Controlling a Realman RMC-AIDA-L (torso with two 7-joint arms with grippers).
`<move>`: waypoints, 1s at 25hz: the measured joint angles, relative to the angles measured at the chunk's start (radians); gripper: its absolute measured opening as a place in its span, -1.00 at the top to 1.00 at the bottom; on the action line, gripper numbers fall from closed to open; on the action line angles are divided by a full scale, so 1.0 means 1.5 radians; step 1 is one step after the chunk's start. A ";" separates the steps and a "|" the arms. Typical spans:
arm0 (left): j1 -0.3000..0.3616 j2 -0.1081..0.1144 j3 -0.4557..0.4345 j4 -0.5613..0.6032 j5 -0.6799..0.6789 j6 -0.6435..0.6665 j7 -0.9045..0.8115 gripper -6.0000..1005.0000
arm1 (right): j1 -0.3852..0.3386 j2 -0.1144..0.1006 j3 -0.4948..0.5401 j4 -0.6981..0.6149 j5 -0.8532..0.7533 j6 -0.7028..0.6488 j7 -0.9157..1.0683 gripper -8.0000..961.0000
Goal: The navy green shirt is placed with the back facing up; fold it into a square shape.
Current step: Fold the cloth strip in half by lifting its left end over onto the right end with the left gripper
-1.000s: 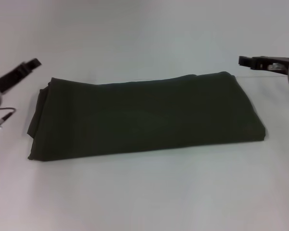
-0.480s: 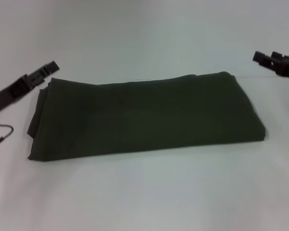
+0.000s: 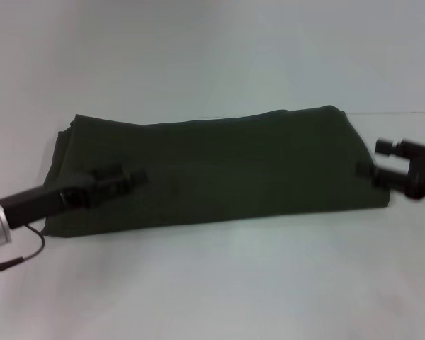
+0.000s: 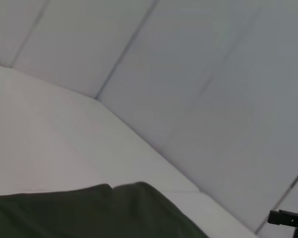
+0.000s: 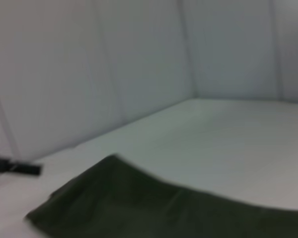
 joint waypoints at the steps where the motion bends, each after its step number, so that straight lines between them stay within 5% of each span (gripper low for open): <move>1: 0.002 -0.002 0.005 0.001 0.000 0.000 0.013 -0.78 | -0.001 -0.001 0.000 0.000 -0.019 -0.017 -0.011 -0.58; 11: 0.011 -0.003 -0.008 0.008 0.000 -0.006 0.004 -0.78 | 0.002 0.008 0.001 -0.005 -0.129 -0.102 -0.107 -0.62; 17: 0.024 0.008 -0.041 0.046 0.000 -0.012 -0.178 -0.78 | 0.002 0.018 0.019 -0.016 -0.122 -0.146 -0.136 -0.65; 22: 0.055 0.010 -0.043 0.080 0.000 -0.033 -0.339 -0.78 | -0.003 0.025 0.021 -0.030 -0.123 -0.162 -0.150 -0.96; 25: 0.070 0.010 -0.058 0.084 0.016 -0.052 -0.412 -0.78 | -0.003 0.023 0.021 -0.030 -0.123 -0.177 -0.153 -0.97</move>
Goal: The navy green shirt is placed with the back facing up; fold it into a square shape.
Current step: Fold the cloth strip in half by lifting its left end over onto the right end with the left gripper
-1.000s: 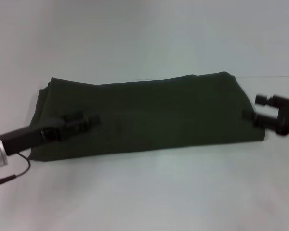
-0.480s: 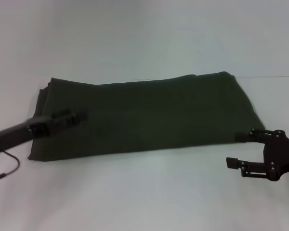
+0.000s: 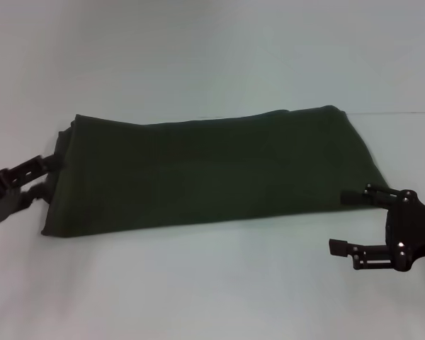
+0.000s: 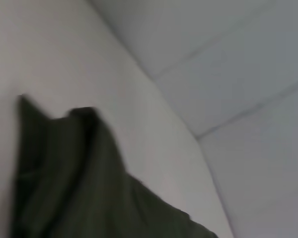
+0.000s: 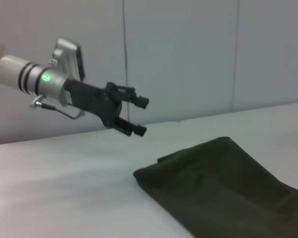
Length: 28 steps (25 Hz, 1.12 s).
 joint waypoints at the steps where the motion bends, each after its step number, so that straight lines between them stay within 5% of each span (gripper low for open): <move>1: 0.002 0.000 -0.005 -0.001 0.011 -0.008 -0.018 -0.78 | 0.000 -0.001 0.000 0.000 0.000 -0.003 0.000 -0.97; 10: 0.008 -0.002 -0.019 -0.036 0.069 -0.070 -0.129 -0.78 | 0.003 -0.004 -0.003 0.000 -0.004 -0.007 0.004 -0.97; 28: 0.006 -0.004 -0.018 -0.090 0.065 -0.178 -0.166 -0.78 | 0.004 -0.004 -0.005 0.004 -0.005 -0.007 0.005 -0.97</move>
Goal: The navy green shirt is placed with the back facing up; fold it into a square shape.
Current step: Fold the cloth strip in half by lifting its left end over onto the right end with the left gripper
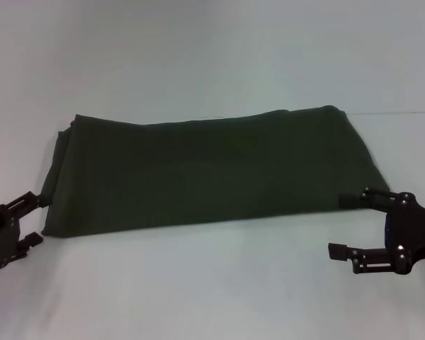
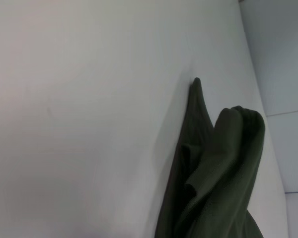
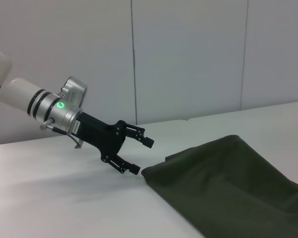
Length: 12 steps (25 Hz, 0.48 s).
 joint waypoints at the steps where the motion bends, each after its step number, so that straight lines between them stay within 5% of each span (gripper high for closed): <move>1: -0.001 0.000 0.000 -0.003 0.000 -0.004 0.000 -0.78 | 0.000 0.000 0.000 0.000 0.000 0.000 0.000 -0.97; 12: -0.014 0.000 0.000 -0.027 -0.001 -0.039 -0.006 -0.78 | 0.001 -0.001 0.001 -0.003 0.000 -0.003 0.001 -0.97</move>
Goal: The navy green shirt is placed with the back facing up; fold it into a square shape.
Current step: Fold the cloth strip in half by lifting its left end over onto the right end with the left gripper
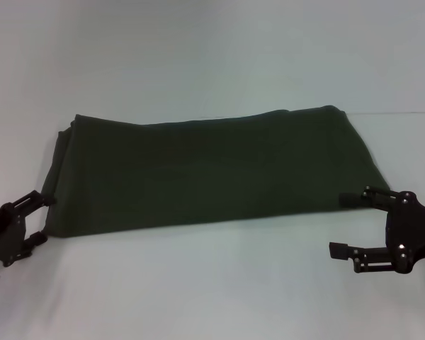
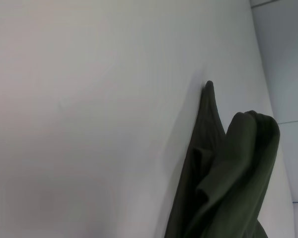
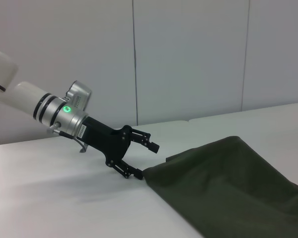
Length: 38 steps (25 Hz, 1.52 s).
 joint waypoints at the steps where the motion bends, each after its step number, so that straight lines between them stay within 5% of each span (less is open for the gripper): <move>1: -0.002 0.000 0.000 -0.002 0.000 -0.002 0.000 -0.78 | 0.000 0.000 0.000 0.000 0.000 0.000 0.000 -0.97; 38: -0.060 0.001 0.005 -0.036 0.002 -0.049 -0.002 -0.77 | 0.000 -0.004 0.016 -0.001 0.004 -0.001 0.000 -0.97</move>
